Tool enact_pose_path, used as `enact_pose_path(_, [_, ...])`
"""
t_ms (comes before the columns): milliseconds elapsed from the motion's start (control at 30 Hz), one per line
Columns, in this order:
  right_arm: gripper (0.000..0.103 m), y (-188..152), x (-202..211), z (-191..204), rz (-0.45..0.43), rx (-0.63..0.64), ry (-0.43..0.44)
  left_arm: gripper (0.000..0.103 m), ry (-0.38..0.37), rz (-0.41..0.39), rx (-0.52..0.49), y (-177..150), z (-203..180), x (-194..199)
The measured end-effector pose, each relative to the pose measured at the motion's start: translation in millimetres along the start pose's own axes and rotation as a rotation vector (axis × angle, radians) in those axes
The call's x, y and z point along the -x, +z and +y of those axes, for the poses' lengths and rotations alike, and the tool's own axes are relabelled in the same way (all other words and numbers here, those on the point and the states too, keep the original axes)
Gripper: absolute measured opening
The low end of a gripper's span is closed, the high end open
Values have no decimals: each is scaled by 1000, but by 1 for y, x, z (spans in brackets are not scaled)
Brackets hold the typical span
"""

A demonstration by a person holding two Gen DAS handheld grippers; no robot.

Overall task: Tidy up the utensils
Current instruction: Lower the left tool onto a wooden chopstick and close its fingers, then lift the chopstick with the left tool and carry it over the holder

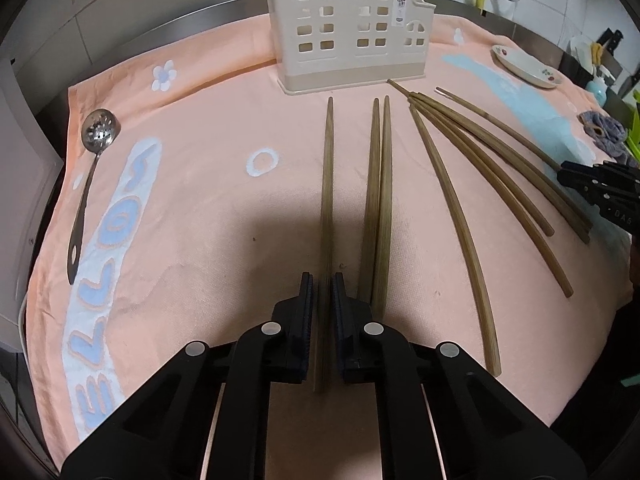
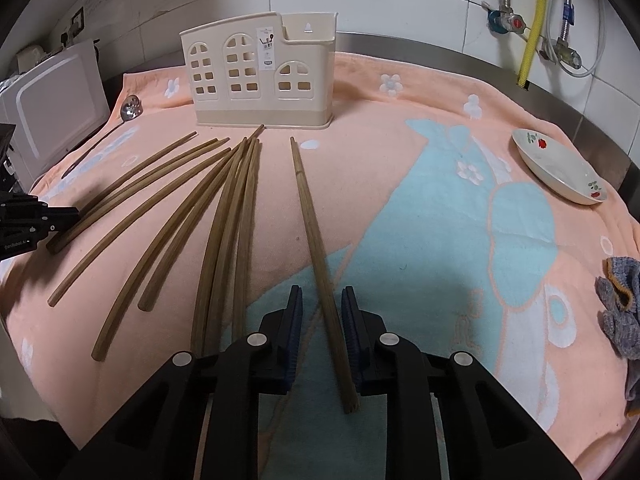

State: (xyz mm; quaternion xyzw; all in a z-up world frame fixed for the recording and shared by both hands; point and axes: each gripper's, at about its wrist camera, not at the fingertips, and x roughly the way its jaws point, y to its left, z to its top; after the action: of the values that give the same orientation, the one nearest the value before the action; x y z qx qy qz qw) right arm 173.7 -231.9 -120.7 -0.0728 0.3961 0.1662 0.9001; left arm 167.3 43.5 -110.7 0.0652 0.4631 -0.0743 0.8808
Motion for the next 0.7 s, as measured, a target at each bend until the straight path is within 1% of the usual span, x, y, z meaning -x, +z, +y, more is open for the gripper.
enact_pose_path(33, [16,0,0,0,-2,2,-2,7,0,2,0,1,-1,0])
enact_pose_path(67, [11,0,0,0,-4,3,-7,6,-1,3,0,1,-1,0])
enact_pose_path(100, [10,0,0,0,-5,3,-13,6,0,3,1,2,-1,0])
enact_pose_path(367, [7,2,8,0,-24,-2,-6,6,-7,-17,34,4,3,9])
enact_pose_path(567, [7,16,37,3,-112,2,2,5,-18,-89,58,12,7,31])
enact_pose_path(700, [7,33,64,6,-202,8,-3,5,-23,-147,70,19,7,49])
